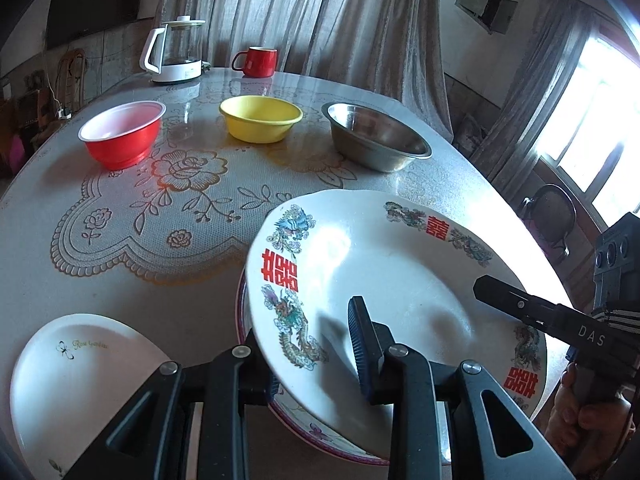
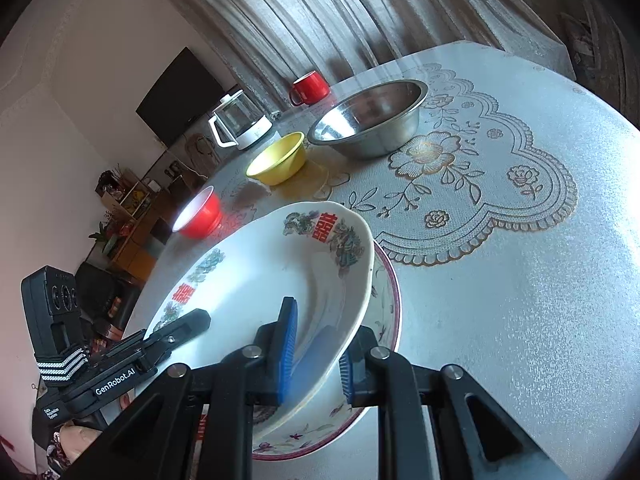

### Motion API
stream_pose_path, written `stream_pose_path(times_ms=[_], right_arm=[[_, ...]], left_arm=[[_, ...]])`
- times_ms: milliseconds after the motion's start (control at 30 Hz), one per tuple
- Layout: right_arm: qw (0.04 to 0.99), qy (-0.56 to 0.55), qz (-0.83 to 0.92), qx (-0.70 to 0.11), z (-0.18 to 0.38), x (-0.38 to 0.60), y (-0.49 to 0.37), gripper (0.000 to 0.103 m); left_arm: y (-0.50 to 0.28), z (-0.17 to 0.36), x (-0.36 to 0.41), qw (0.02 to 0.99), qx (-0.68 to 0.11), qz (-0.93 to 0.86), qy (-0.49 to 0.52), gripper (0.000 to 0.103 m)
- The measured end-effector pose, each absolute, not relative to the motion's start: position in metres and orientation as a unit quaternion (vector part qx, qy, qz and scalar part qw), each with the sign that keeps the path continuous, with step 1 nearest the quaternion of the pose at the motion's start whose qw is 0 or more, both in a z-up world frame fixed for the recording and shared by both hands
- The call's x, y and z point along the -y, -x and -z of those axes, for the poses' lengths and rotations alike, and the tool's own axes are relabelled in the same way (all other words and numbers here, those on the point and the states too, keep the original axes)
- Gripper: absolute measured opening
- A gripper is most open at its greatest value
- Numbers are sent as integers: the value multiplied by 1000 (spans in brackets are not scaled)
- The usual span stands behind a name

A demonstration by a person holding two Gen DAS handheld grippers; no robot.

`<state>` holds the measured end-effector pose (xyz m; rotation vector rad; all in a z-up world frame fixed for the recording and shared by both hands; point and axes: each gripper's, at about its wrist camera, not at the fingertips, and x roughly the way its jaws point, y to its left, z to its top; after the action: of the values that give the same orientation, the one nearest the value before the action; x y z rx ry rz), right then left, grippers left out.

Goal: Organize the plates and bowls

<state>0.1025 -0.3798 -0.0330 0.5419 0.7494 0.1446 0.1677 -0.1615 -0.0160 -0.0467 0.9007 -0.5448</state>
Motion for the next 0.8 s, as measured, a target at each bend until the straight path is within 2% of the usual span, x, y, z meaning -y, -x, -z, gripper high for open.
stream_pose_path(times_ms=[600, 800], right_arm=[[885, -246, -57, -391, 39, 379, -109, 18], [880, -254, -46, -399, 38, 384, -100, 22]], left_arm=[[-170, 28, 166, 859, -449, 245, 4, 33], [-165, 28, 168, 861, -447, 245, -8, 33]])
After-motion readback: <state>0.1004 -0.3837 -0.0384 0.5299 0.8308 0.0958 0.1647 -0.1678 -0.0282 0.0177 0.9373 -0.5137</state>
